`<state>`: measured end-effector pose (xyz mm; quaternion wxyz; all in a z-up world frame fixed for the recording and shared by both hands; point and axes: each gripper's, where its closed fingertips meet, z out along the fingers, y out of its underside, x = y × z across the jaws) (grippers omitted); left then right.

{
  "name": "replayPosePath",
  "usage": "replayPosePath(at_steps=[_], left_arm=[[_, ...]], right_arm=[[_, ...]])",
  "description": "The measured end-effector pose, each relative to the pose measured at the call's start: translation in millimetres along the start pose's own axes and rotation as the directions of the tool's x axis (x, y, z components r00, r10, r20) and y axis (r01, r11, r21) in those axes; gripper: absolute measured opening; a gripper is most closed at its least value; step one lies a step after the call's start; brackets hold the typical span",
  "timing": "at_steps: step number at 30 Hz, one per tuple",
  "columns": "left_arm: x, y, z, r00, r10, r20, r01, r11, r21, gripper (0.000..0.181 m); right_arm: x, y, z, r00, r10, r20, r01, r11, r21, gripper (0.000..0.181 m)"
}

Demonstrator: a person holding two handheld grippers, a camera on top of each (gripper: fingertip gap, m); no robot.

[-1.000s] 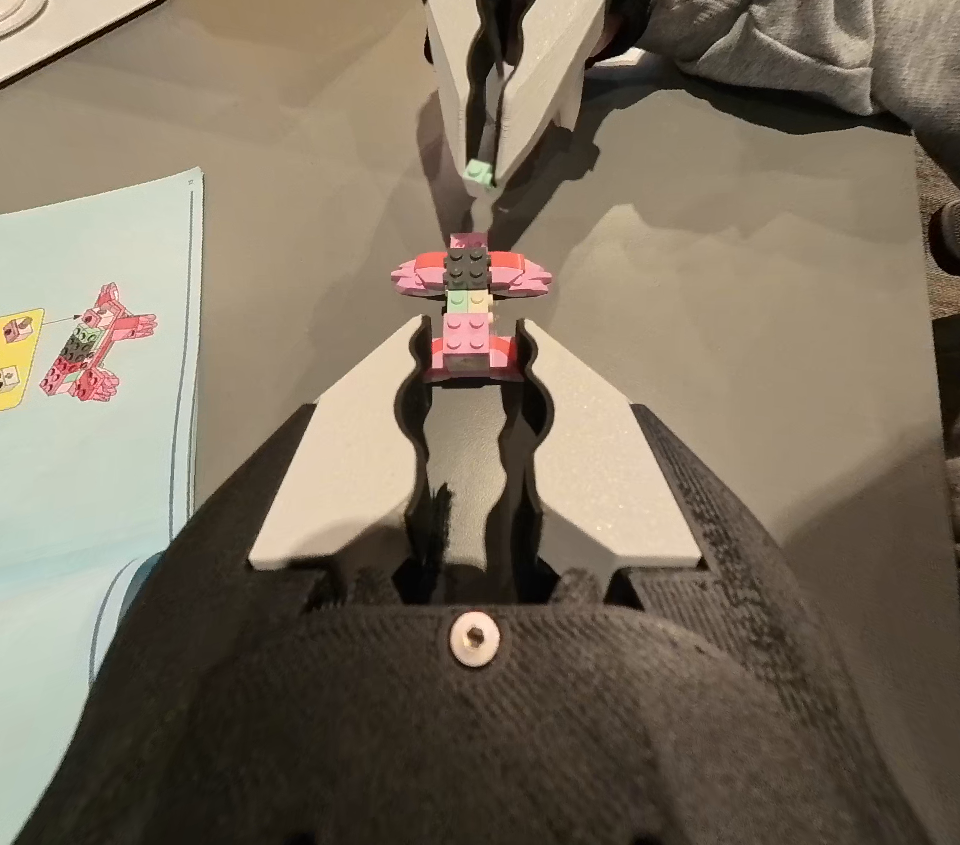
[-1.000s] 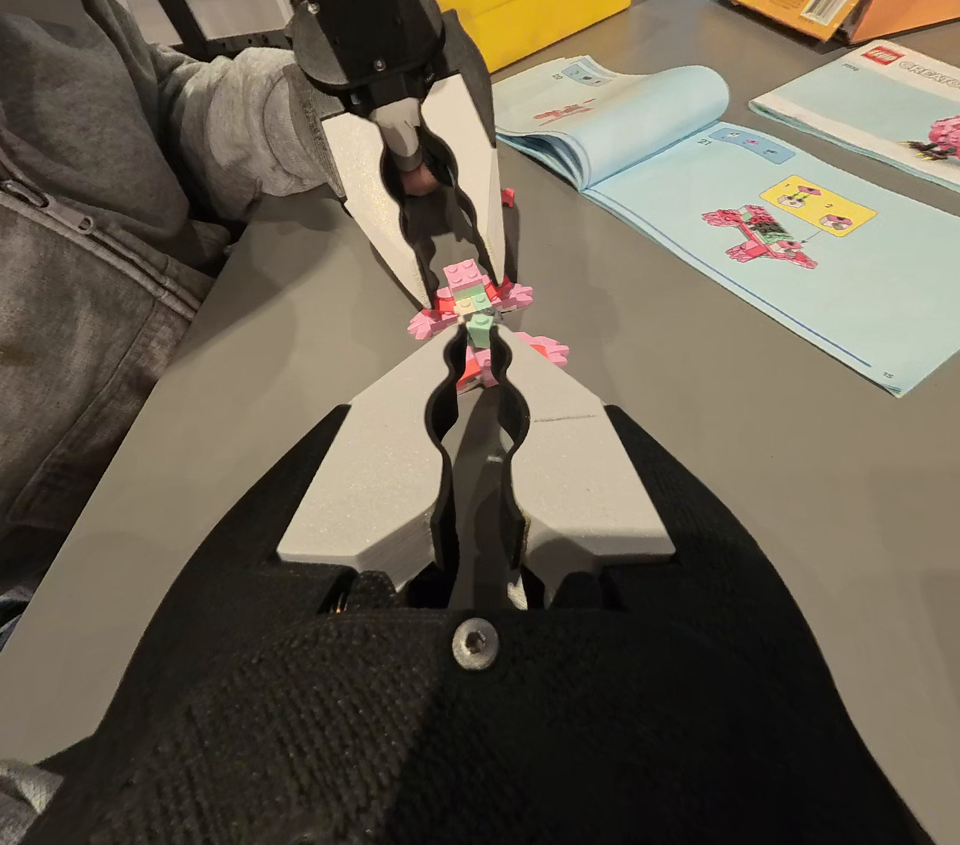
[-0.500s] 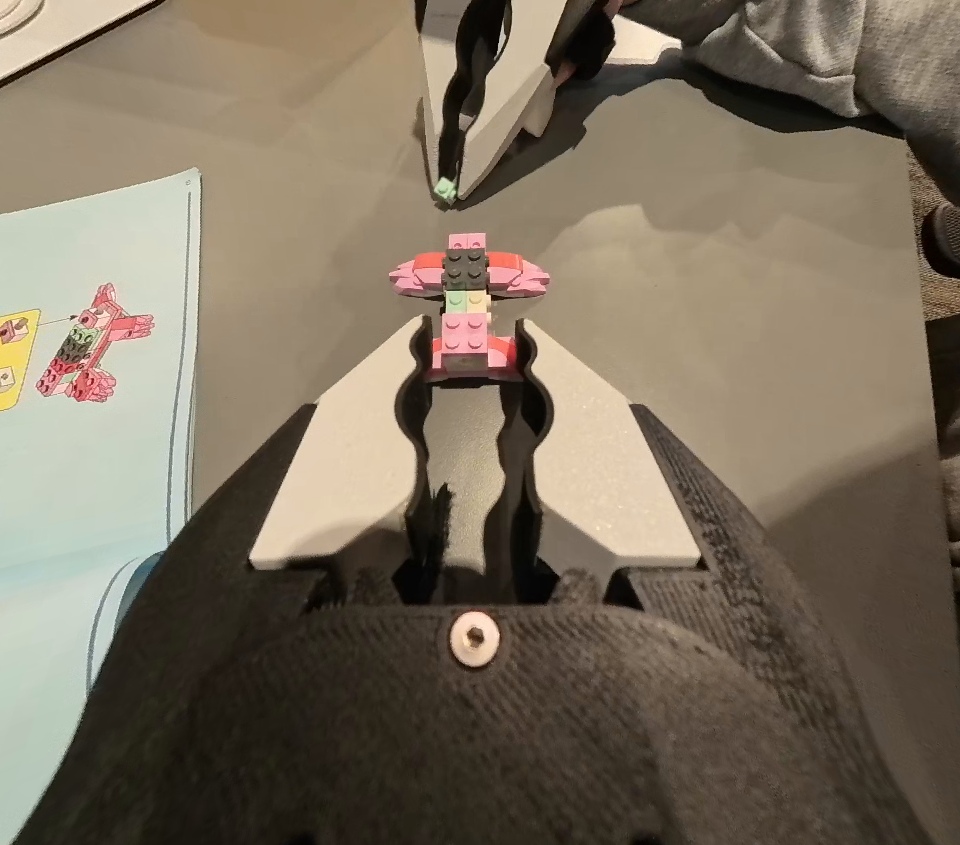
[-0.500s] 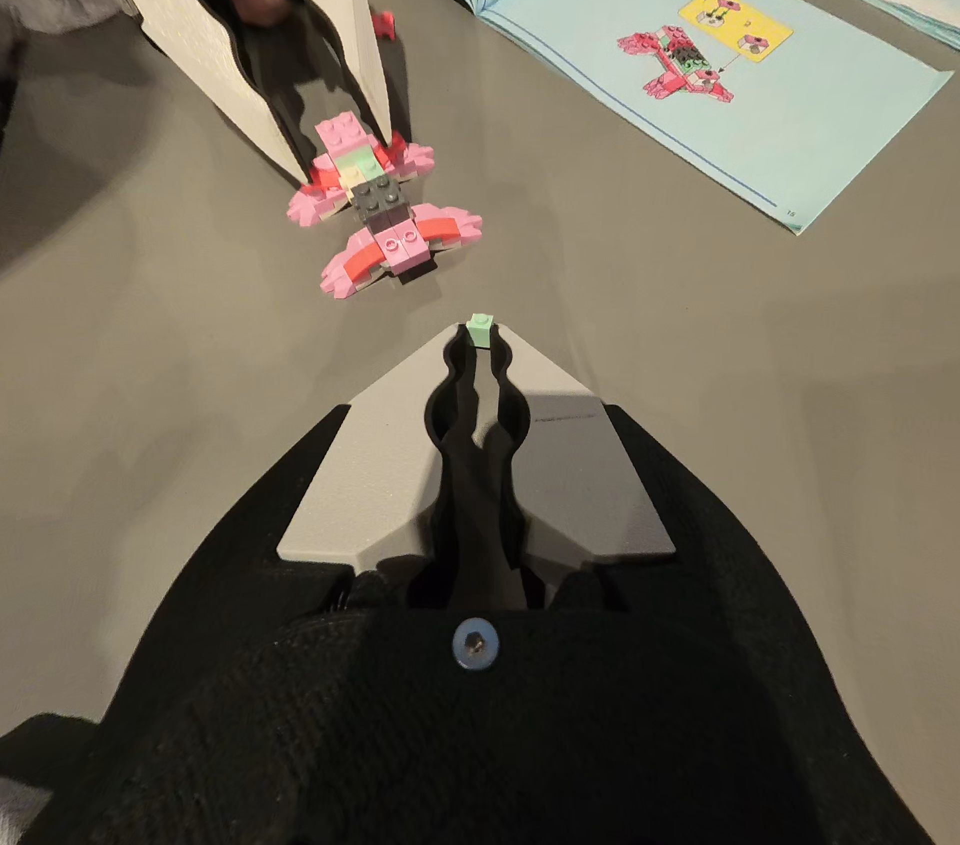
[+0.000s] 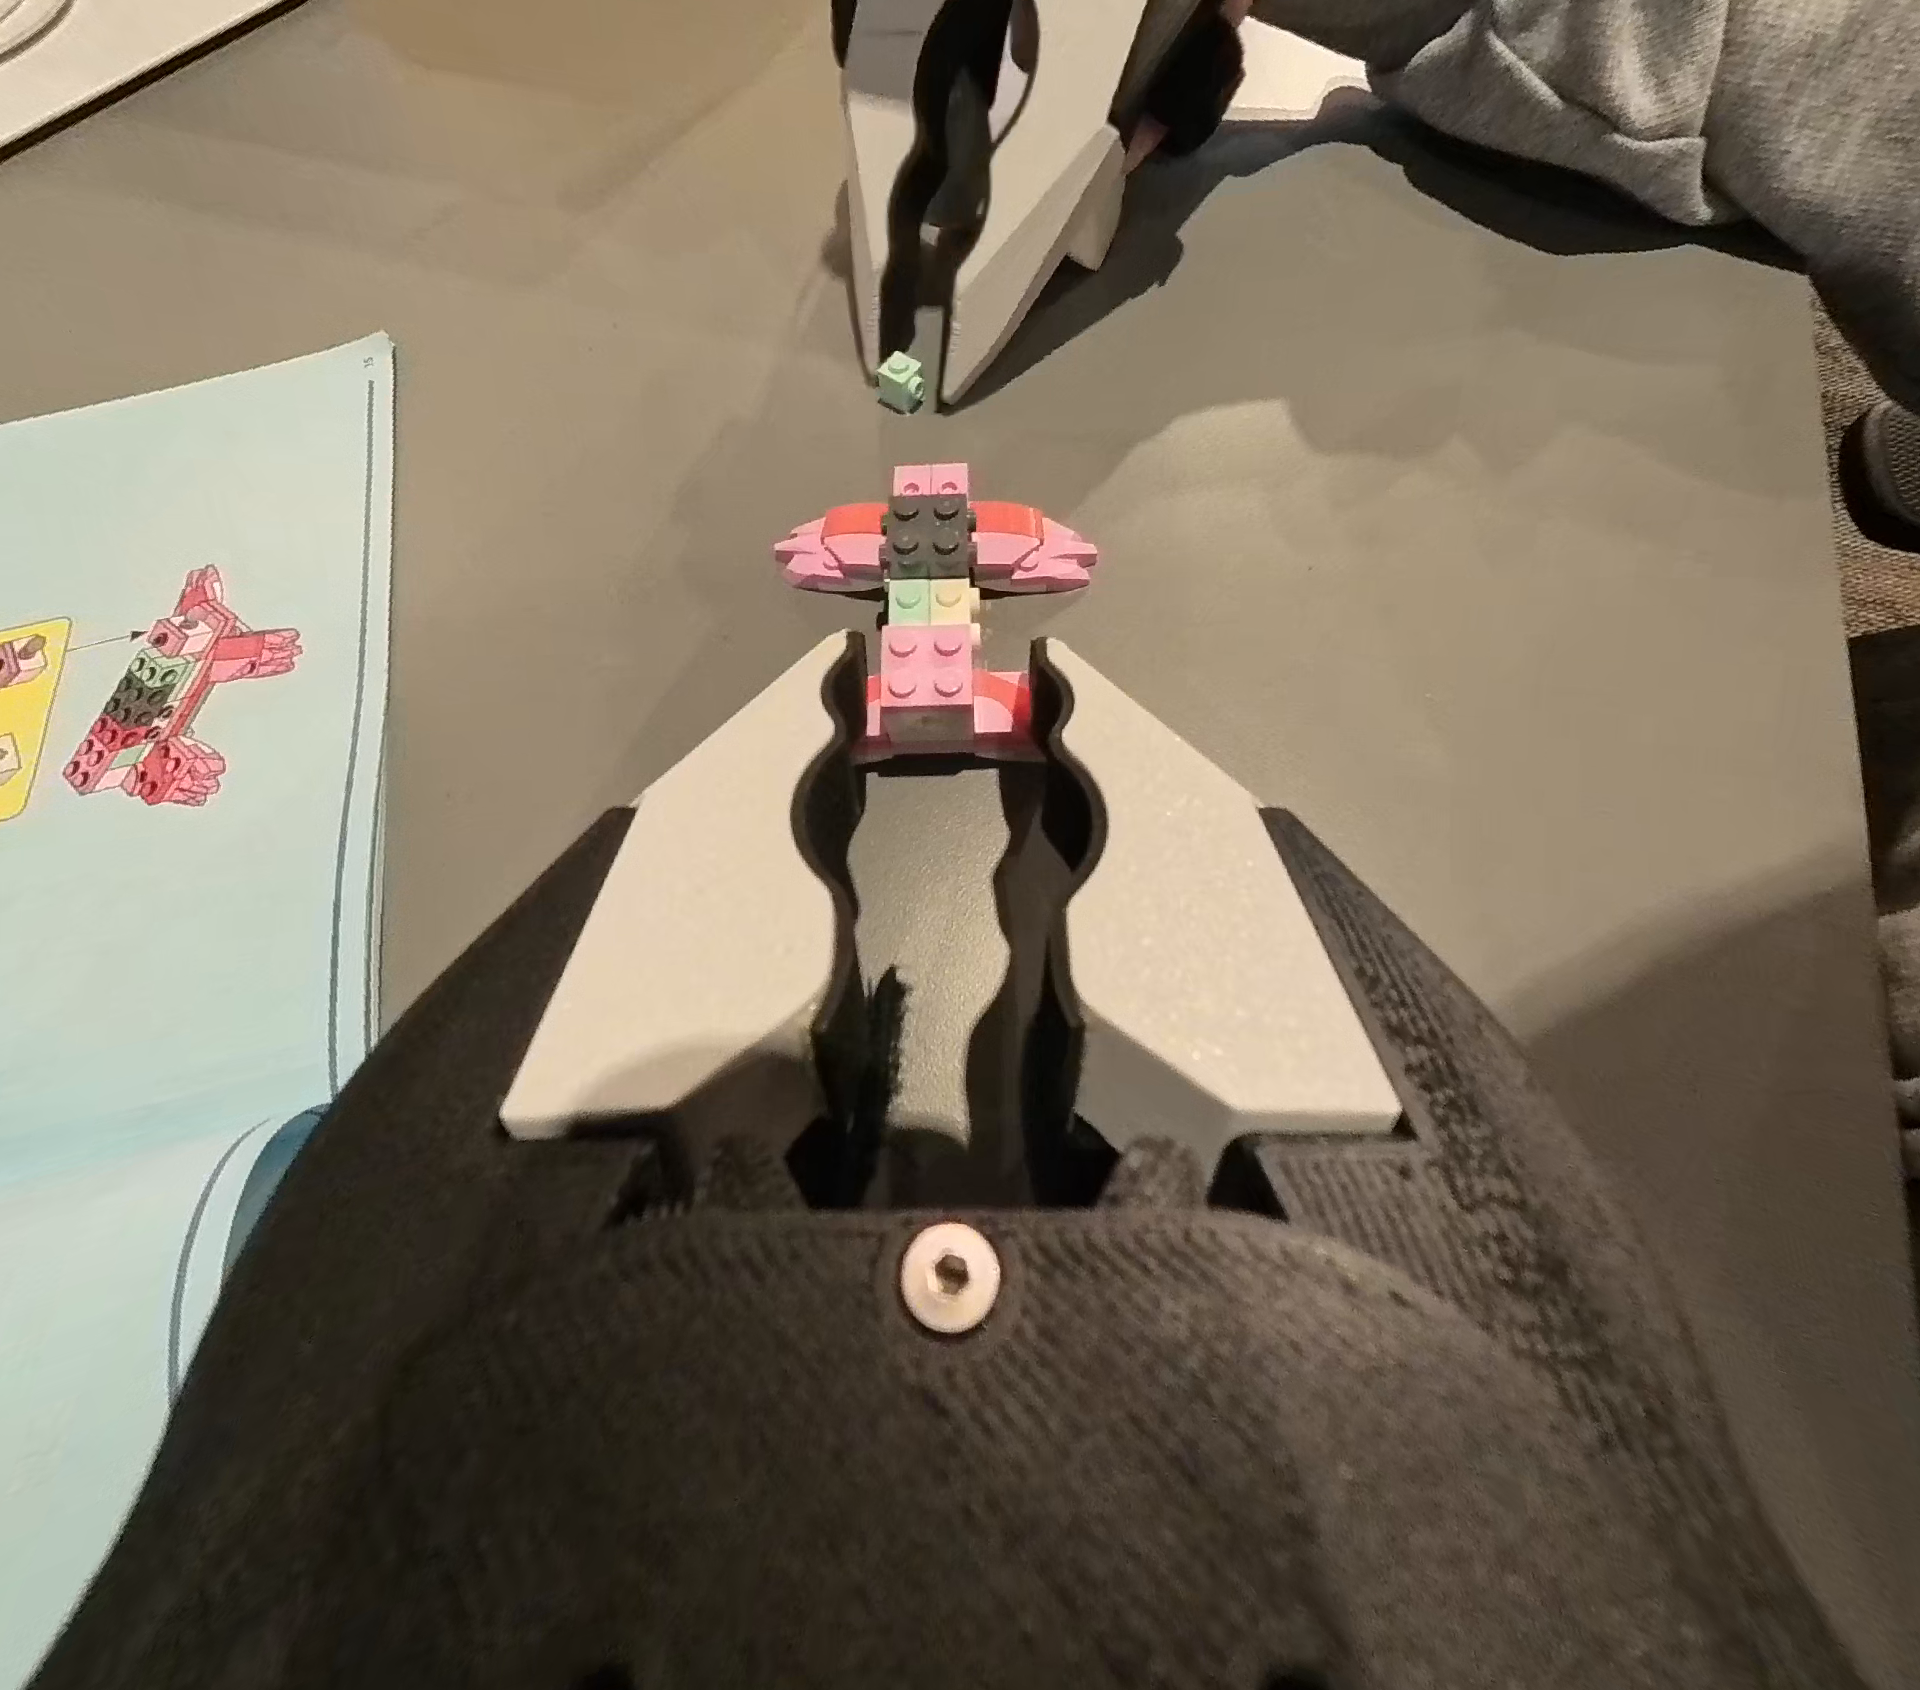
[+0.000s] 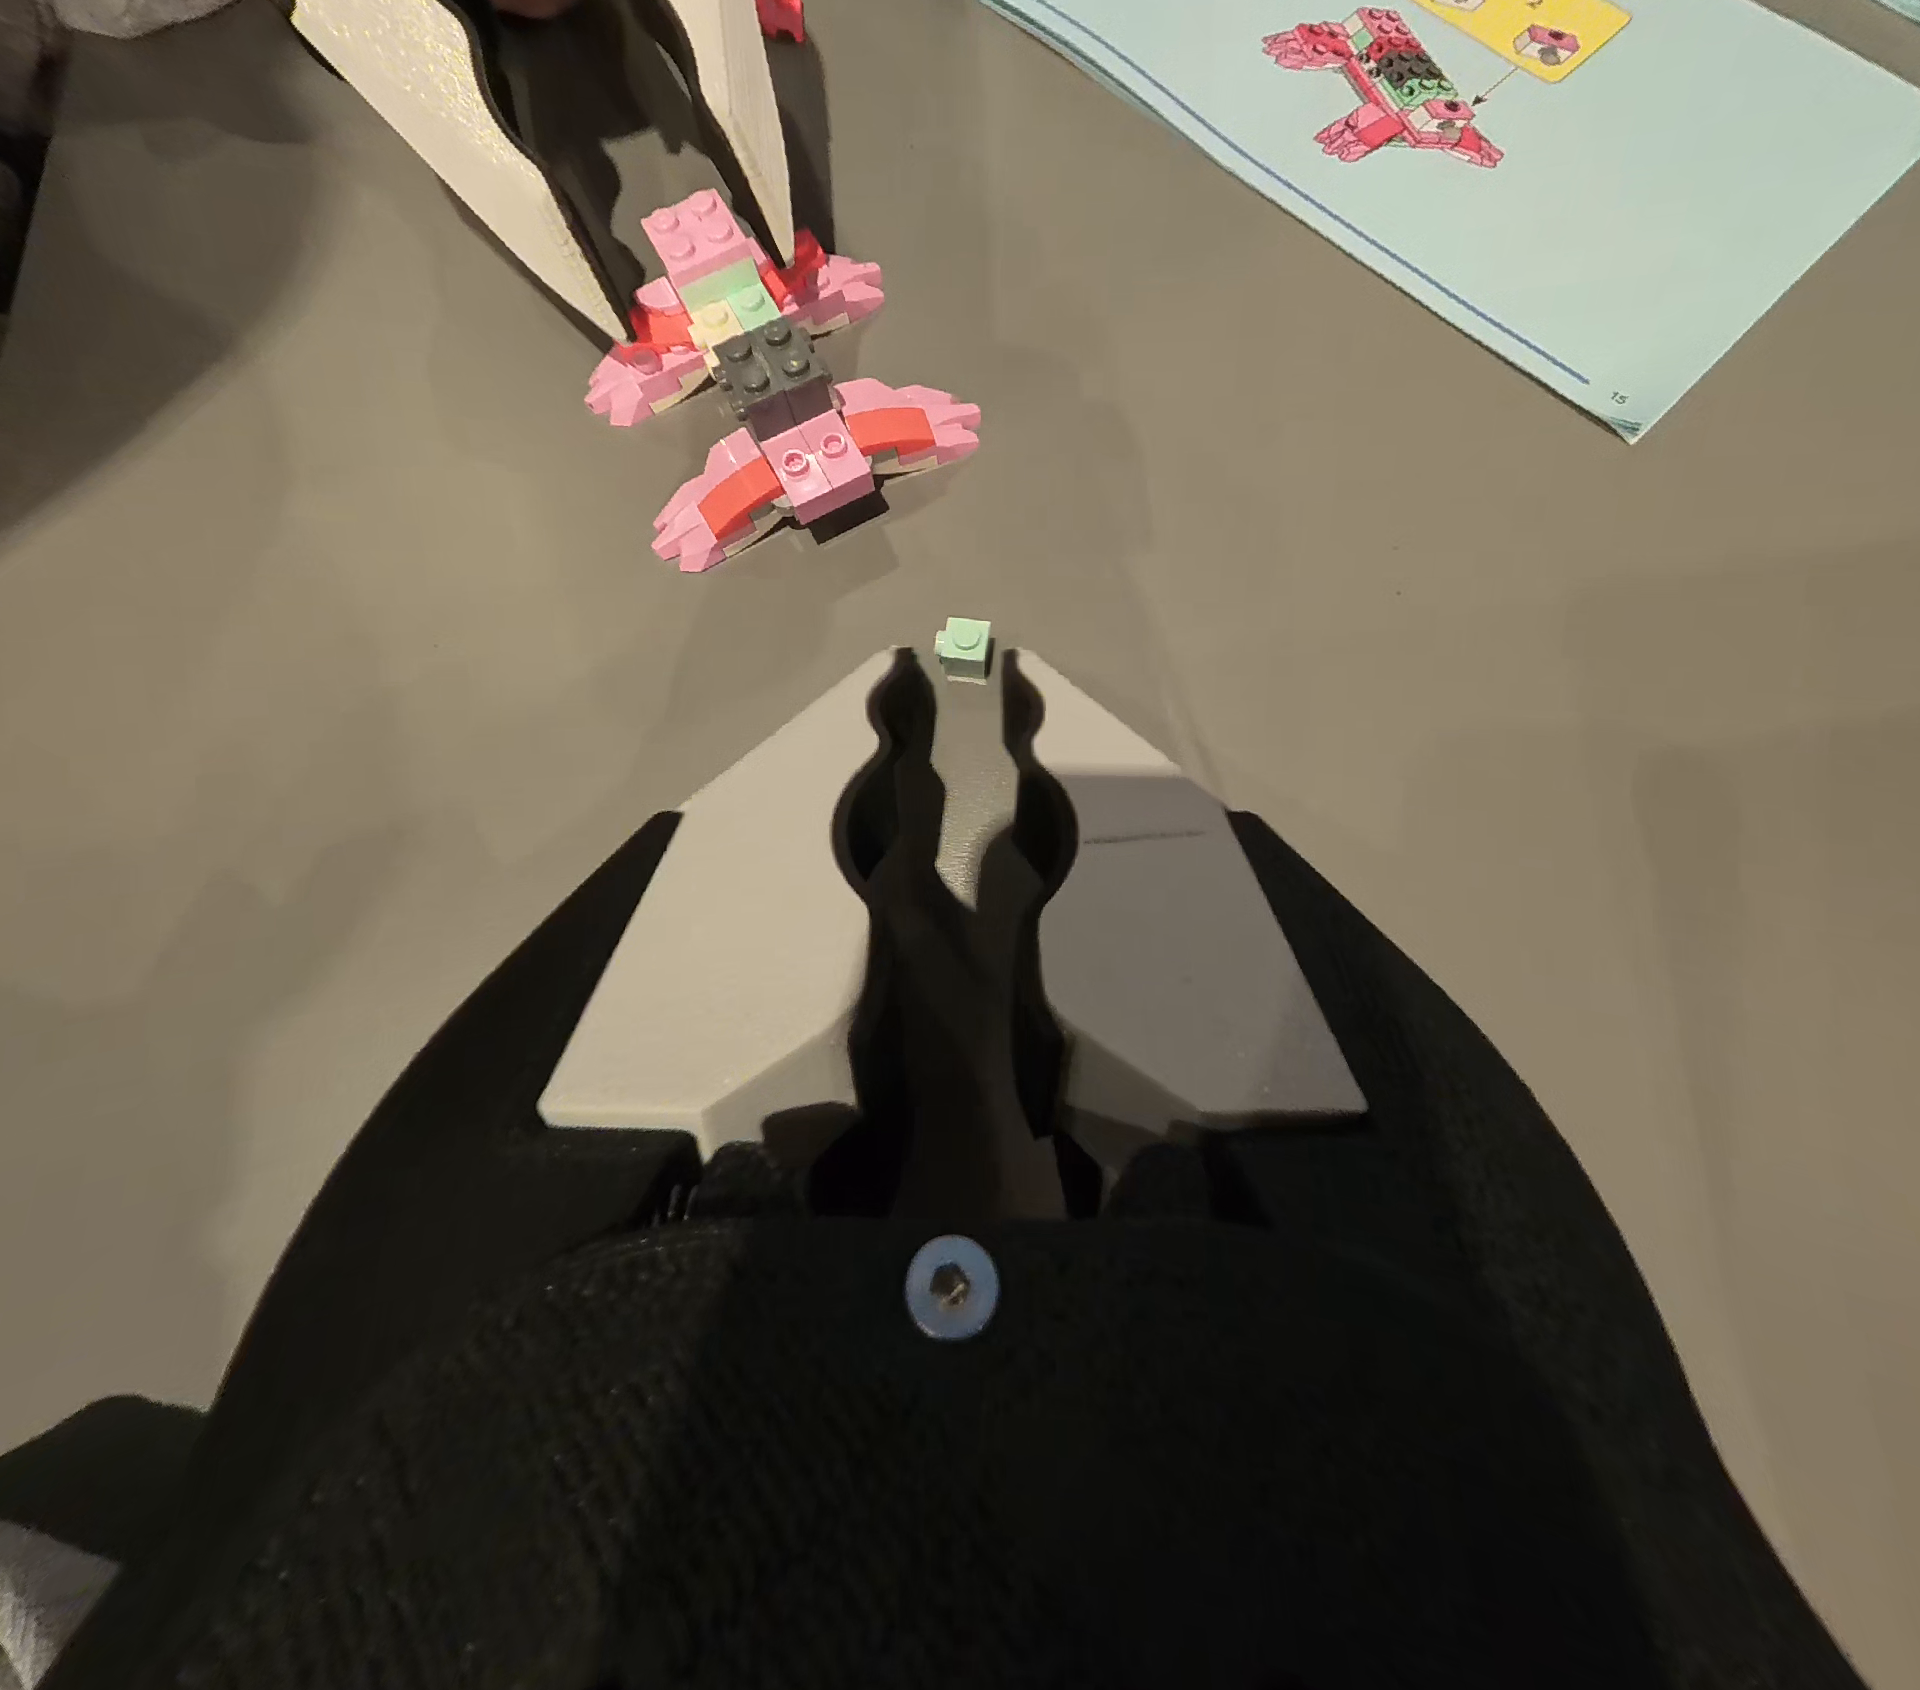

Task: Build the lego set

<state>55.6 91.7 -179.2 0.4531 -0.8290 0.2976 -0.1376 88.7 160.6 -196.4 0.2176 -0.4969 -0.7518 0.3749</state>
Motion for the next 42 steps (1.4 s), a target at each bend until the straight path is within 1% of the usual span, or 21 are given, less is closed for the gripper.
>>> replayPosePath(at_steps=[5, 8, 11, 12, 15, 18, 20, 22, 24, 27, 31, 36, 38, 39, 42], left_arm=[[0, 0, 0, 1.000, -0.002, 0.000, 0.002, 1.000, -0.001, 0.030], [-2, 0, 0, 1.000, -0.006, 0.013, 0.006, 1.000, 0.001, 0.031], [-8, 0, 0, 0.998, -0.023, 0.051, 0.023, 1.000, -0.001, 0.039], [-7, 0, 1, 0.999, -0.019, 0.042, 0.019, 1.000, -0.003, 0.040], [-4, -2, 6, 1.000, -0.003, 0.028, 0.003, 1.000, -0.008, 0.040], [-2, -1, 12, 1.000, 0.018, 0.019, -0.017, 0.999, -0.038, 0.035], [-1, 2, 15, 0.999, 0.030, 0.013, -0.029, 0.997, -0.065, 0.029], [-2, 5, 18, 0.999, 0.039, 0.023, -0.037, 0.995, -0.094, 0.019], [-2, 5, 18, 0.999, 0.046, 0.025, -0.043, 0.994, -0.095, 0.019], [-2, 5, 18, 0.999, 0.033, 0.011, -0.032, 0.995, -0.095, 0.018], [-1, 5, 18, 0.999, 0.034, 0.007, -0.033, 0.995, -0.095, 0.018], [0, 5, 18, 0.999, 0.042, 0.008, -0.041, 0.995, -0.094, 0.017], [0, 6, 18, 0.999, 0.038, 0.006, -0.037, 0.995, -0.094, 0.017], [0, 6, 18, 0.999, 0.036, 0.004, -0.036, 0.995, -0.095, 0.018], [-1, 6, 19, 0.999, 0.045, 0.009, -0.043, 0.994, -0.096, 0.018]], right_arm=[[0, -1, -1, 1.000, 0.021, 0.007, -0.021, 1.000, 0.007, 0.031], [2, -3, -2, 1.000, 0.020, -0.011, -0.020, 1.000, 0.024, 0.042], [-3, -21, -4, 0.998, -0.055, -0.030, 0.057, 0.993, 0.100, 0.042], [-8, -28, -3, 0.997, -0.079, -0.022, 0.081, 0.989, 0.123, 0.042], [-26, -41, 4, 0.991, -0.134, 0.026, 0.130, 0.983, 0.134, 0.041], [-36, -47, 13, 0.979, -0.196, 0.053, 0.191, 0.978, 0.086, 0.036], [-41, -50, 19, 0.972, -0.223, 0.081, 0.219, 0.975, 0.047, 0.034], [-43, -48, 24, 0.964, -0.243, 0.110, 0.246, 0.969, -0.011, 0.033], [-43, -45, 30, 0.953, -0.272, 0.136, 0.285, 0.955, -0.084, 0.029], [-39, -42, 33, 0.929, -0.328, 0.172, 0.358, 0.914, -0.189, 0.020], [-39, -39, 32, 0.892, -0.371, 0.257, 0.439, 0.847, -0.299, 0.019], [-39, -37, 33, 0.859, -0.391, 0.330, 0.499, 0.784, -0.369, 0.018], [-39, -37, 33, 0.860, -0.375, 0.345, 0.491, 0.792, -0.364, 0.018], [-39, -37, 33, 0.867, -0.346, 0.359, 0.468, 0.813, -0.346, 0.017], [-40, -38, 32, 0.884, -0.189, 0.426, 0.335, 0.893, -0.299, 0.016]])
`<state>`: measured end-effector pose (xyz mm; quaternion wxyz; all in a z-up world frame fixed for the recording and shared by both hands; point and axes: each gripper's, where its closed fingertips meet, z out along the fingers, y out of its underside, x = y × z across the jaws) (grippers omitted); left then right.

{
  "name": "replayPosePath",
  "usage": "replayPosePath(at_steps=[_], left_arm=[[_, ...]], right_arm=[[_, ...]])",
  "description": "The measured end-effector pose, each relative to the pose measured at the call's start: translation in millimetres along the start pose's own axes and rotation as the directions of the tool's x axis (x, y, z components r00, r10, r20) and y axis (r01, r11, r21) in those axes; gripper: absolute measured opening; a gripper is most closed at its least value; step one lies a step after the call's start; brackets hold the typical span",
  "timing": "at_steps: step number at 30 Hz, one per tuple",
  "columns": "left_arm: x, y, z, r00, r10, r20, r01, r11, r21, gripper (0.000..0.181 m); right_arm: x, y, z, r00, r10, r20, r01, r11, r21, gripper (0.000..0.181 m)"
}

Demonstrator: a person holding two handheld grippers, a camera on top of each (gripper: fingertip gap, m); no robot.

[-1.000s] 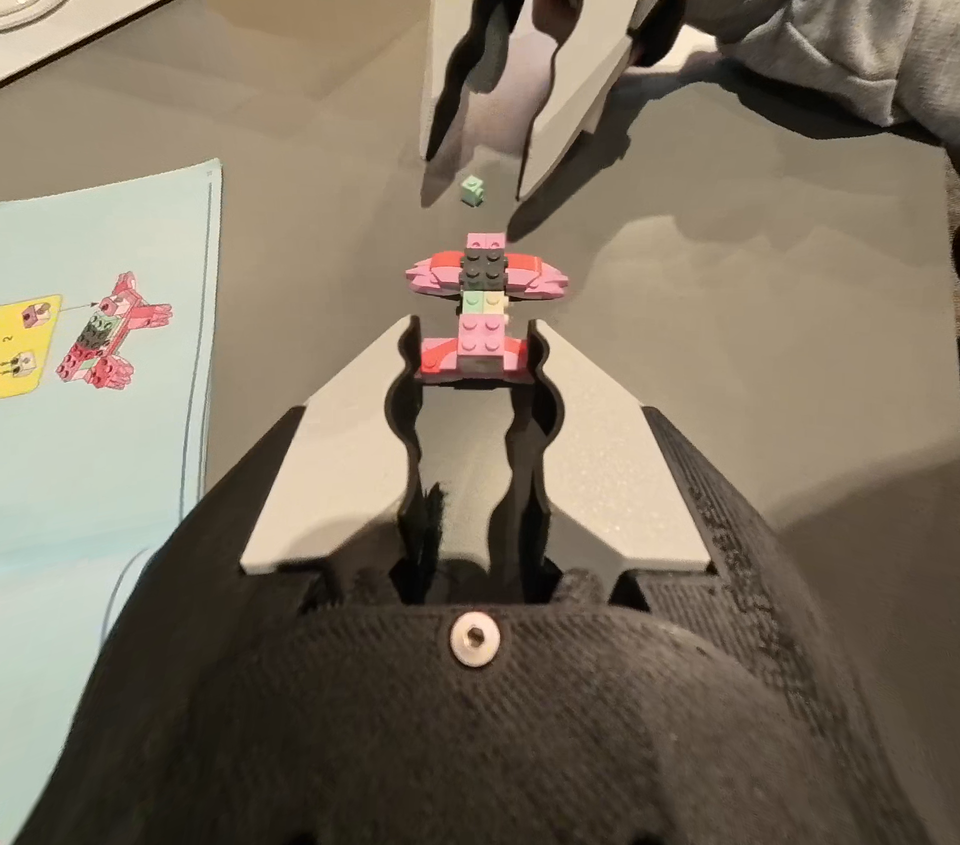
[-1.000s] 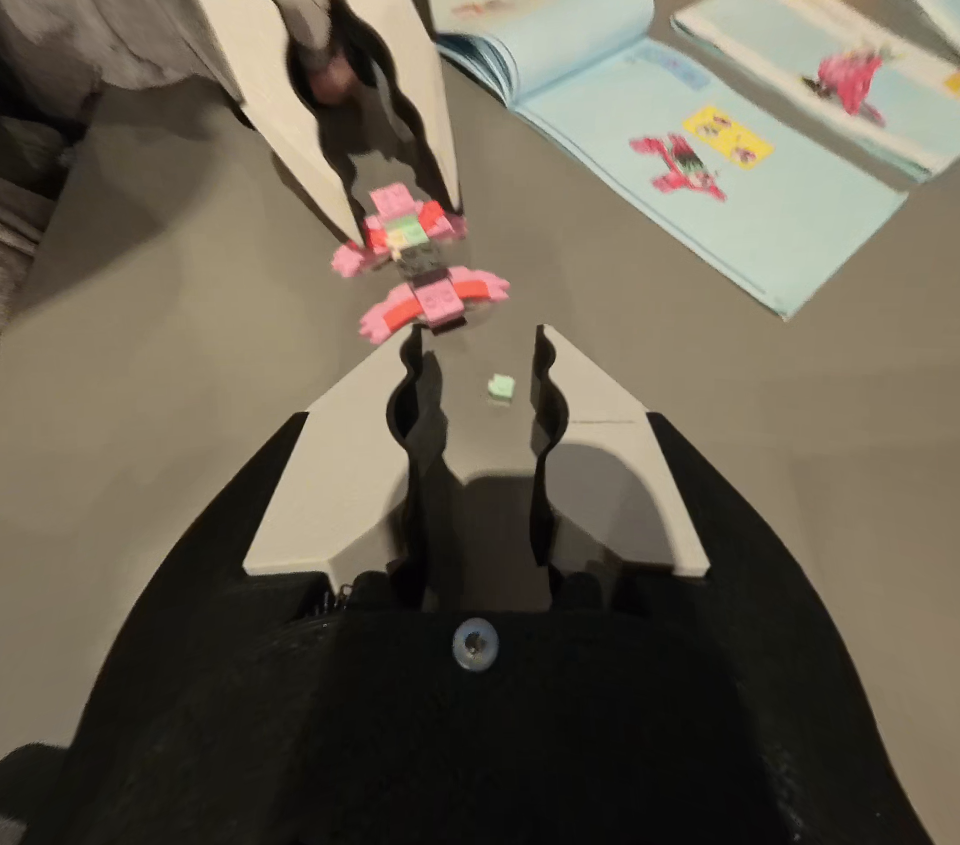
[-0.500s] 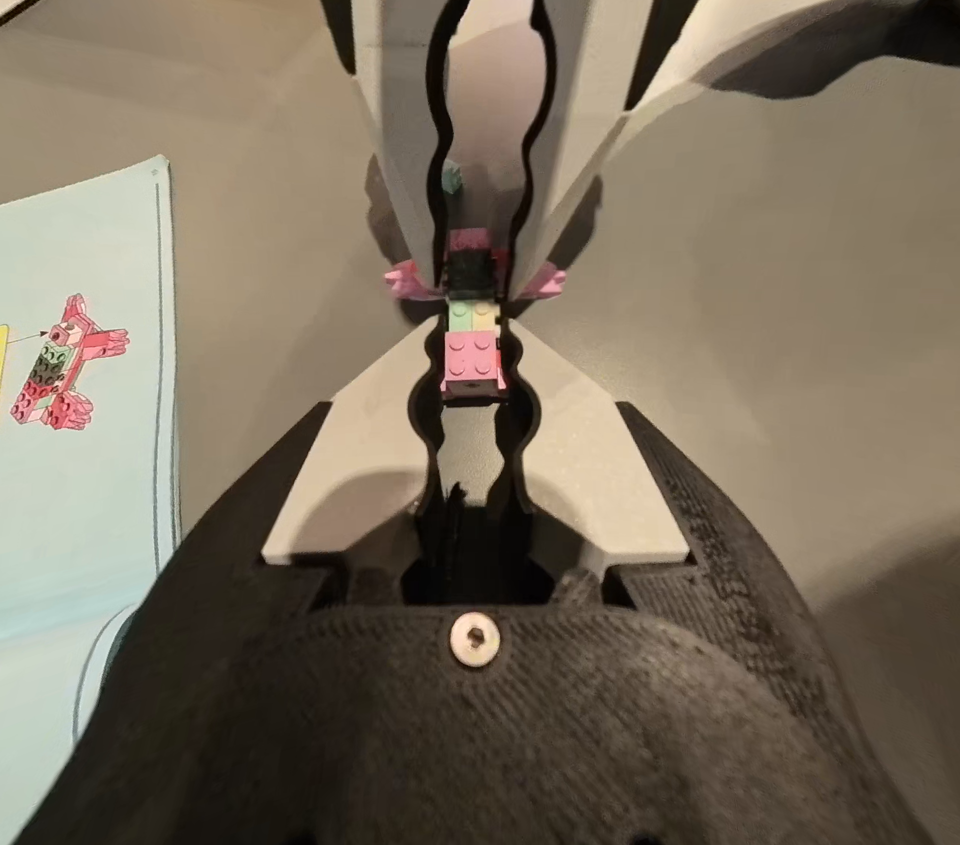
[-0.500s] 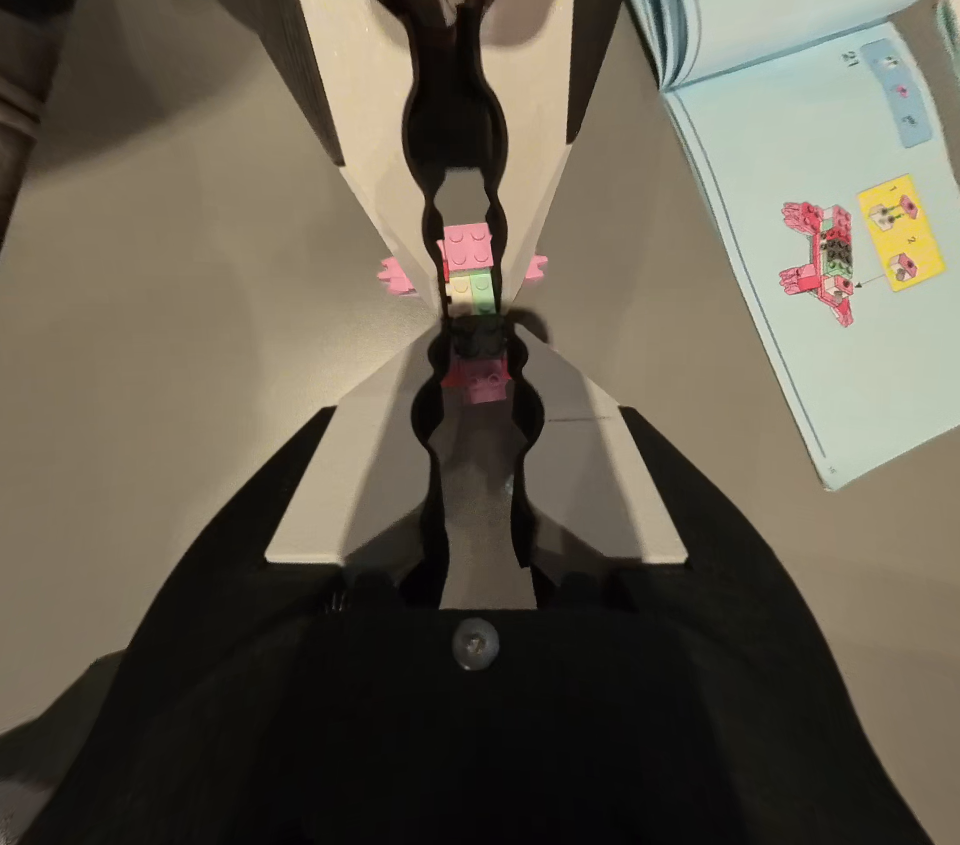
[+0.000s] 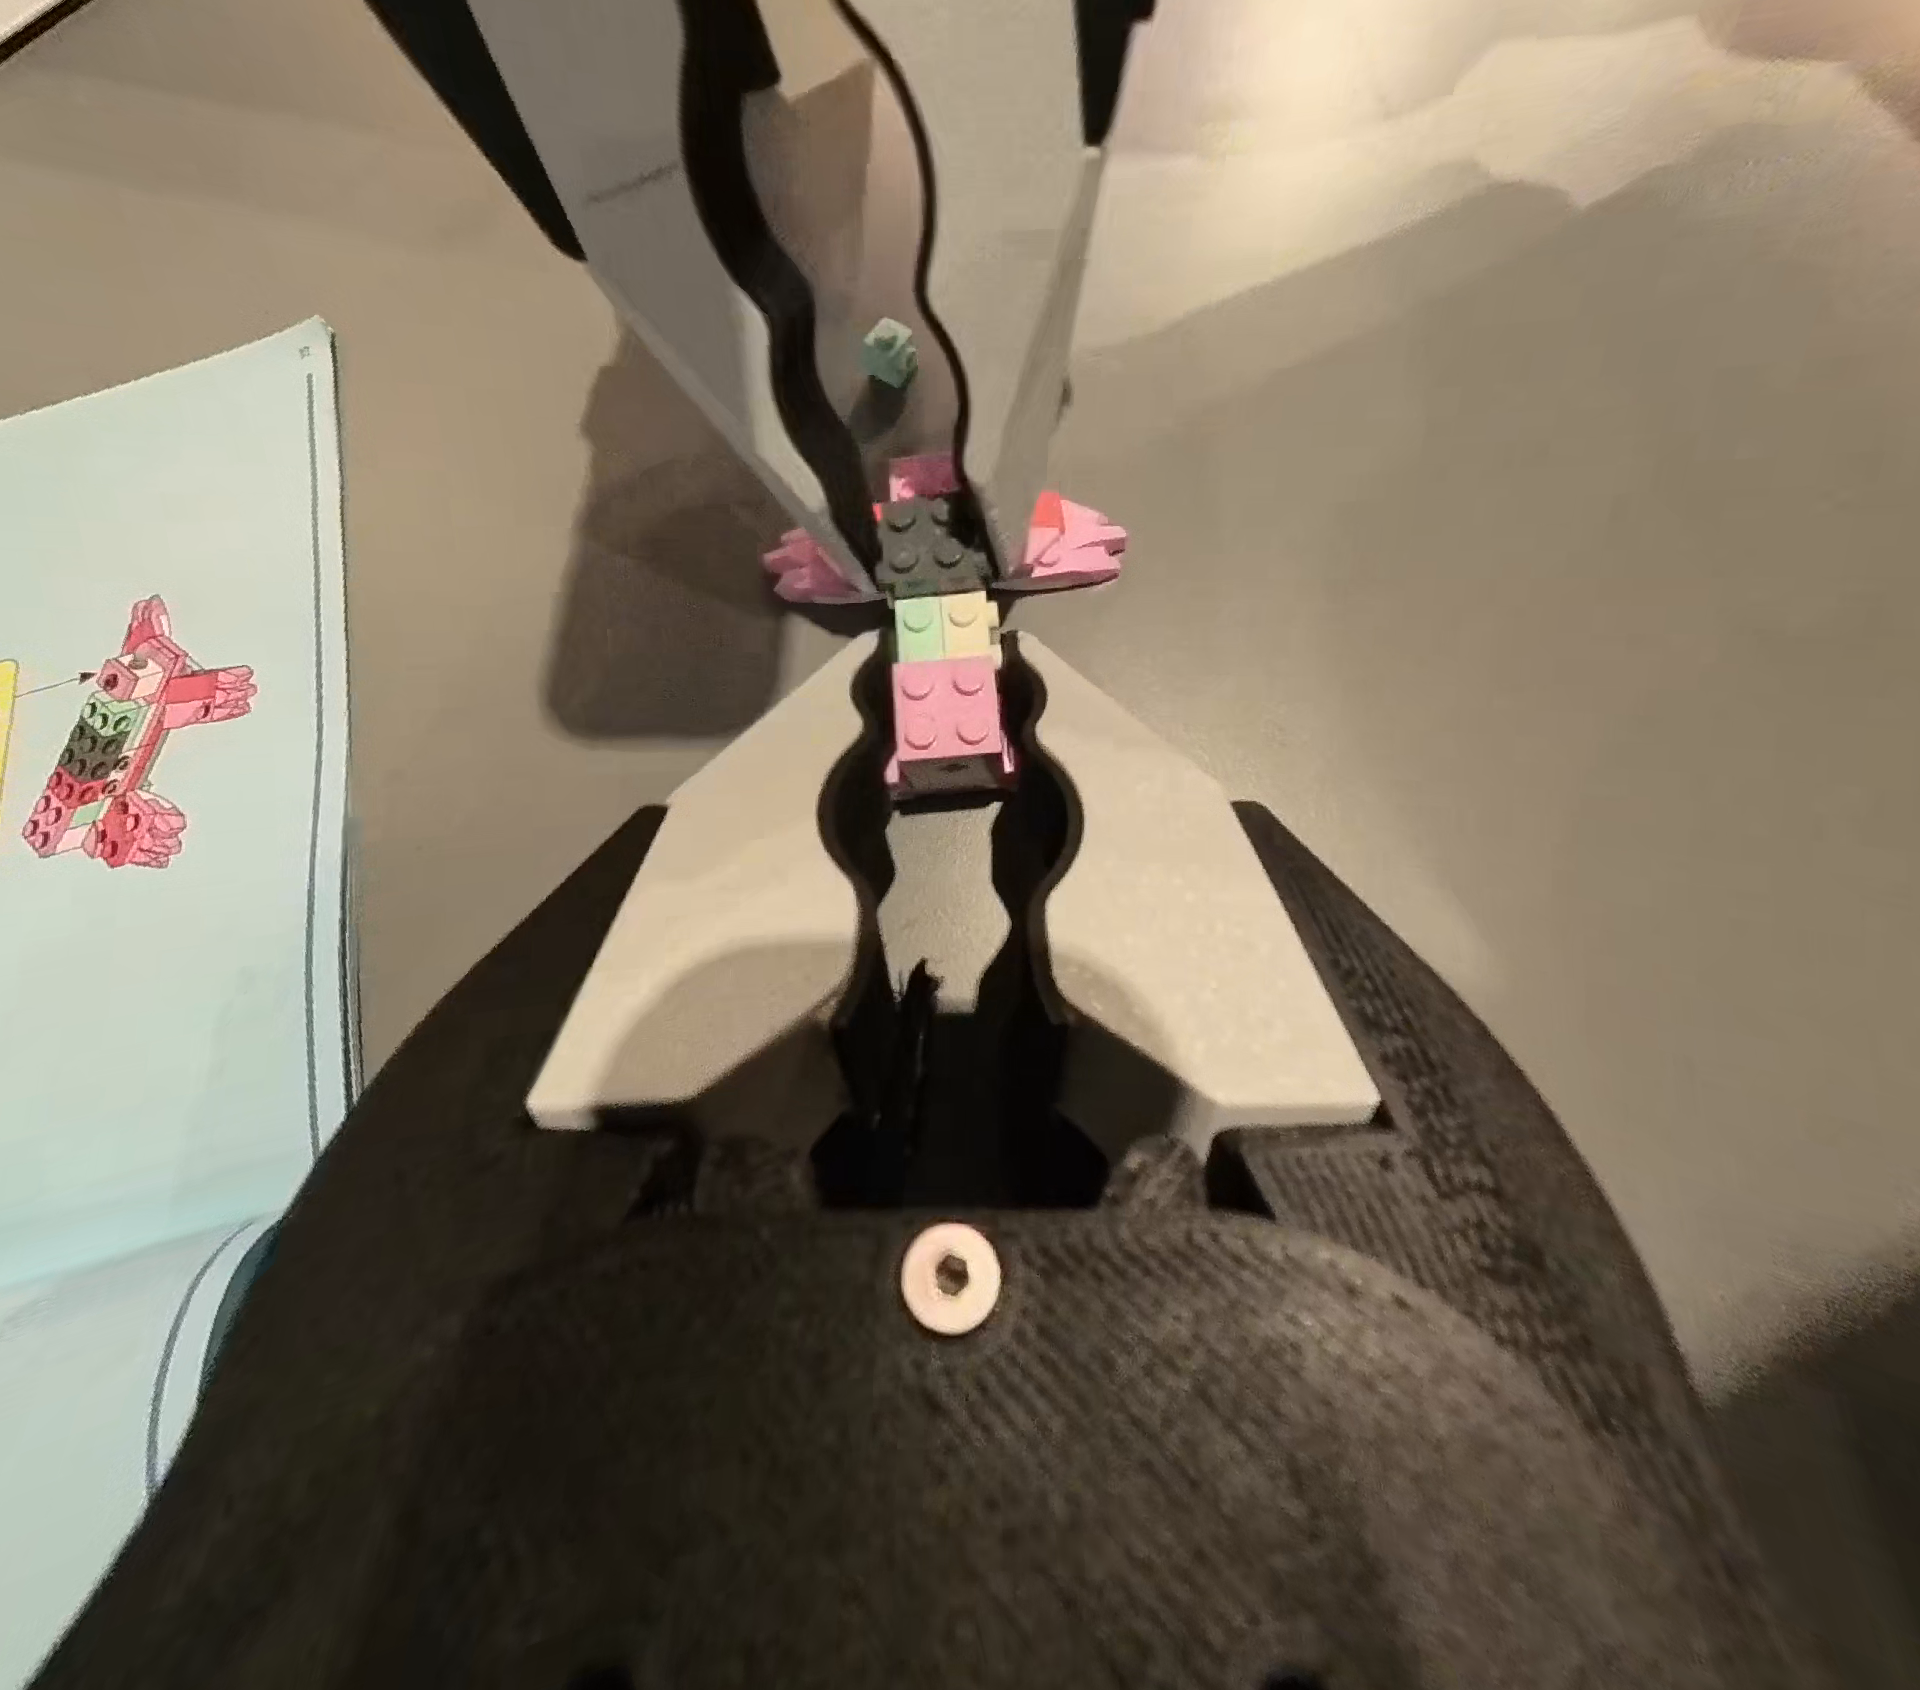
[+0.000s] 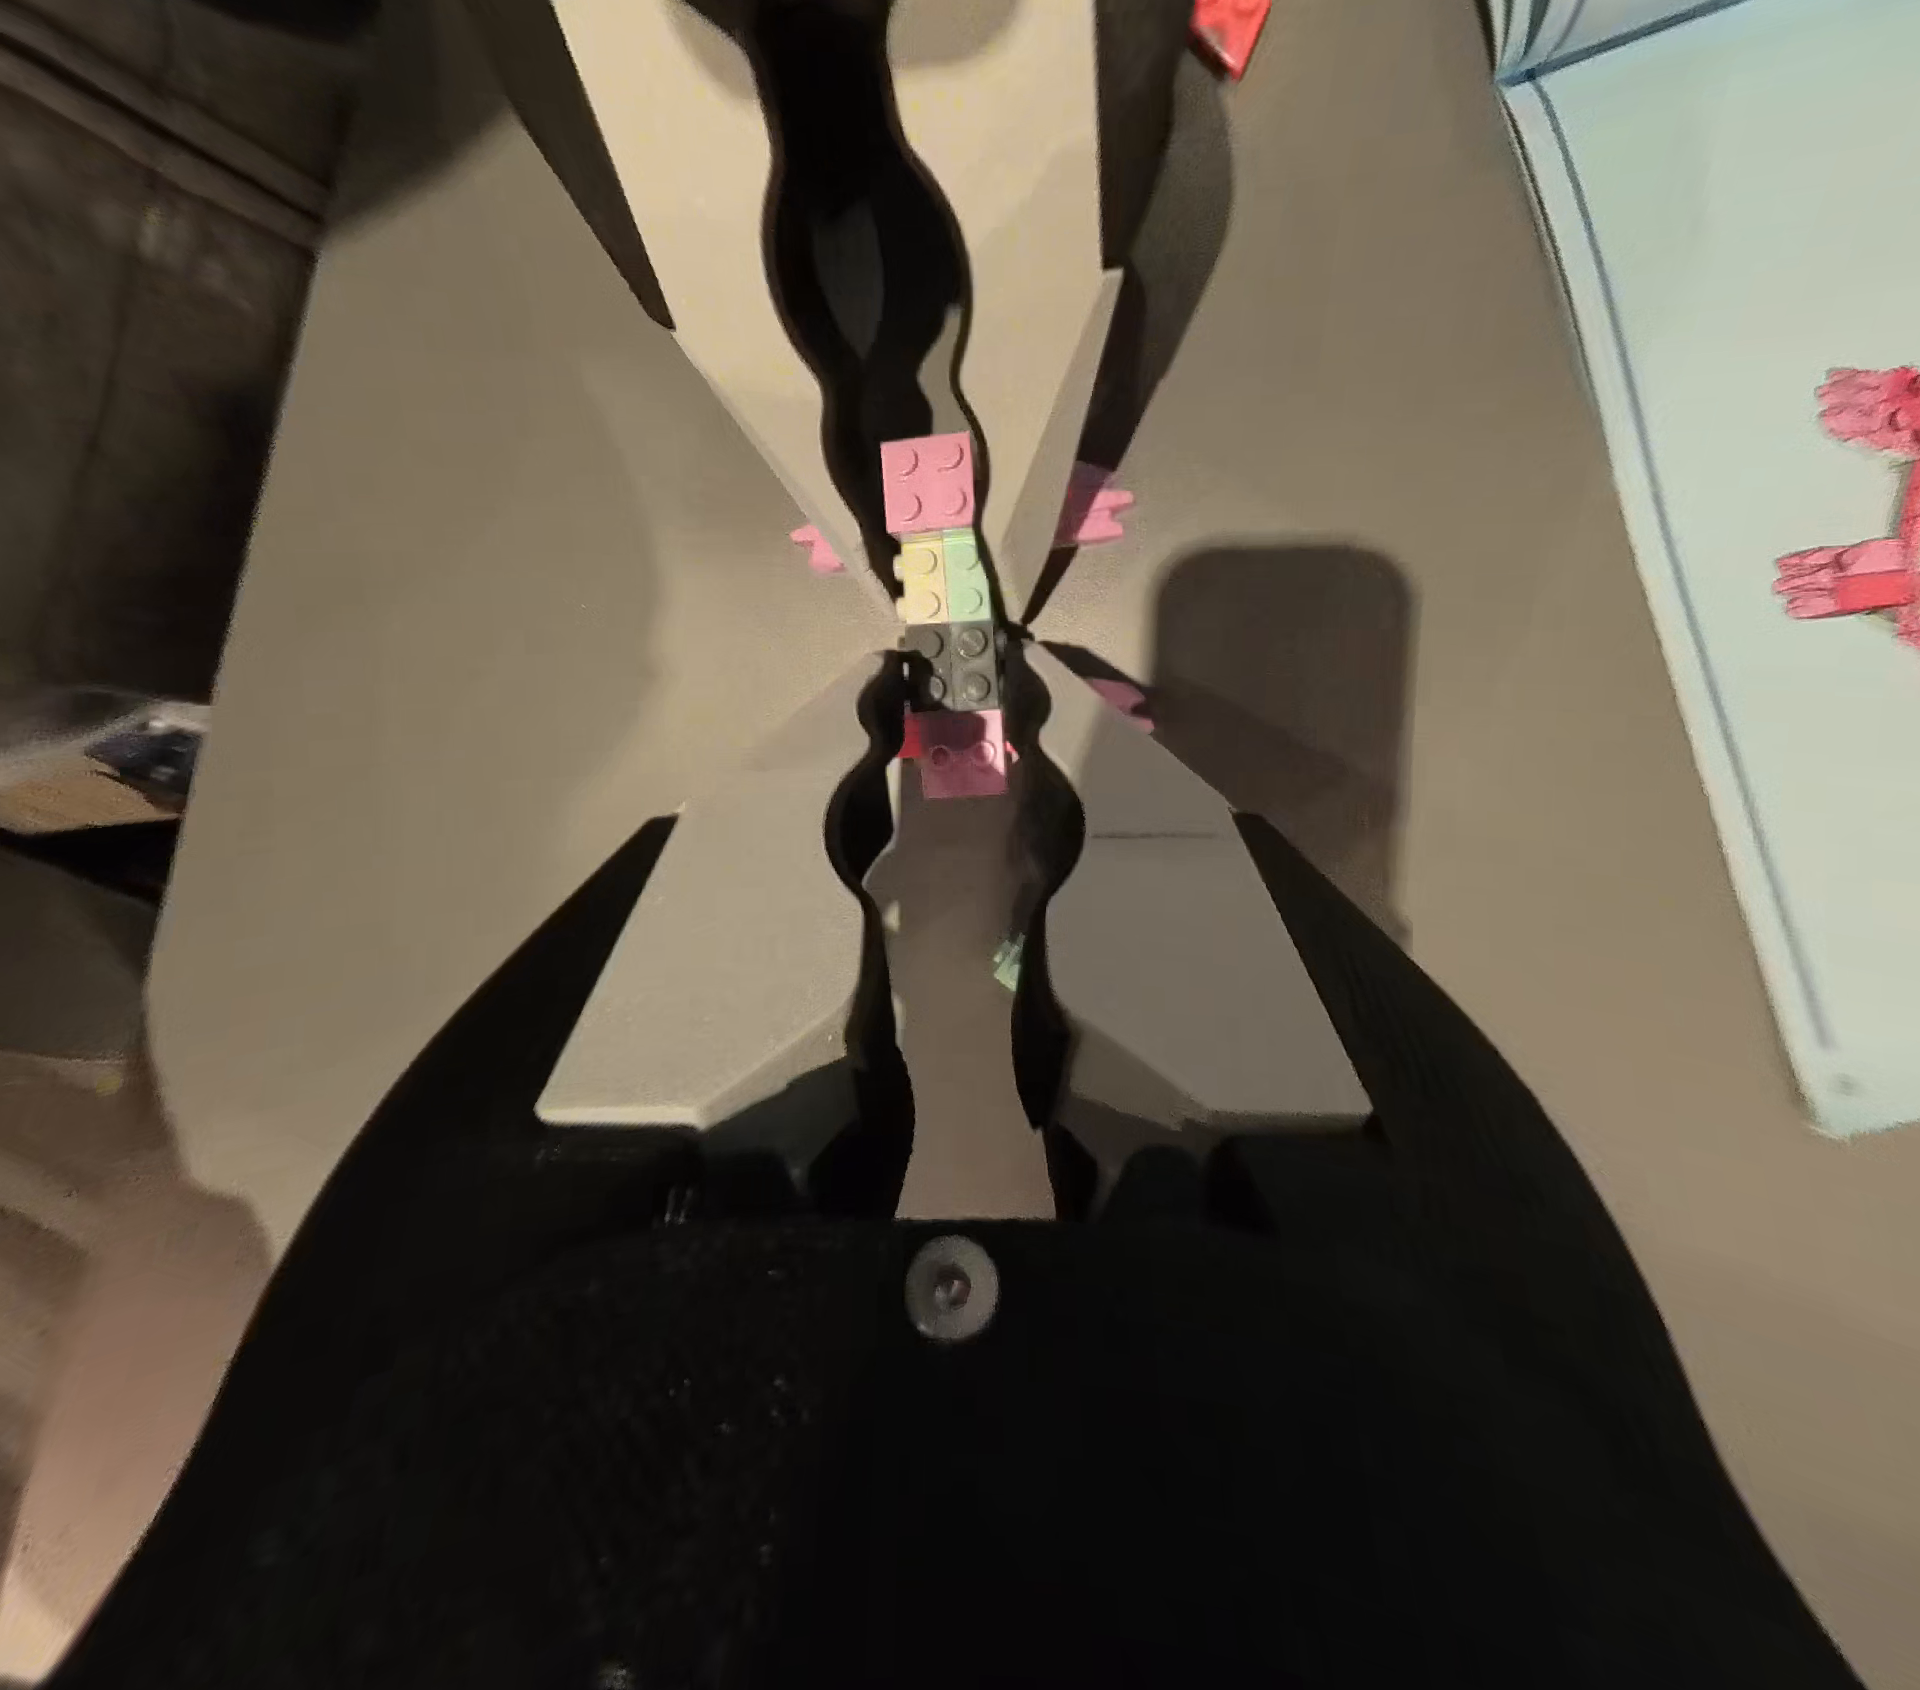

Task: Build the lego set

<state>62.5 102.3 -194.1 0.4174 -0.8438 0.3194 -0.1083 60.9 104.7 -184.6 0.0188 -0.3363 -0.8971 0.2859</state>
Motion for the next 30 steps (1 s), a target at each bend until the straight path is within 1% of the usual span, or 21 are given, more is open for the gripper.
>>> replayPosePath(at_steps=[3, 7, 8, 12, 15, 19, 22, 27, 30], left_arm=[[0, 0, 0, 1.000, -0.001, -0.002, 0.001, 1.000, 0.000, 0.018], [1, 0, 0, 1.000, 0.001, -0.008, -0.001, 1.000, 0.000, 0.018], [1, 0, 0, 1.000, 0.000, -0.009, 0.000, 1.000, 0.000, 0.018], [1, 0, 0, 1.000, -0.002, -0.010, 0.002, 1.000, 0.000, 0.018], [1, 0, 0, 1.000, -0.004, -0.012, 0.004, 1.000, 0.001, 0.018], [1, 0, 0, 1.000, -0.007, -0.016, 0.007, 1.000, 0.001, 0.018], [1, 0, 0, 1.000, -0.008, -0.017, 0.008, 1.000, 0.001, 0.018], [1, 0, 0, 1.000, -0.011, -0.019, 0.011, 1.000, 0.001, 0.018], [2, 0, 0, 1.000, -0.009, -0.019, 0.009, 1.000, 0.001, 0.018]], right_arm=[[-1, -1, -1, 0.994, 0.060, 0.089, -0.065, 0.996, 0.056, 0.017], [-3, -7, -8, 0.962, 0.163, 0.220, -0.199, 0.968, 0.152, 0.017], [-2, -9, -11, 0.962, 0.167, 0.216, -0.206, 0.963, 0.173, 0.017], [3, -9, -17, 0.985, 0.136, 0.104, -0.156, 0.965, 0.212, 0.017], [3, -7, -20, 0.995, 0.099, 0.008, -0.098, 0.971, 0.217, 0.017], [-1, -5, -24, 0.995, 0.076, -0.060, -0.060, 0.968, 0.243, 0.017], [-2, -5, -22, 0.994, 0.059, -0.092, -0.033, 0.965, 0.259, 0.017], [-8, -6, -17, 0.996, 0.039, -0.082, -0.013, 0.956, 0.293, 0.018], [-15, 5, -17, 0.996, 0.046, -0.075, -0.024, 0.962, 0.271, 0.018]])
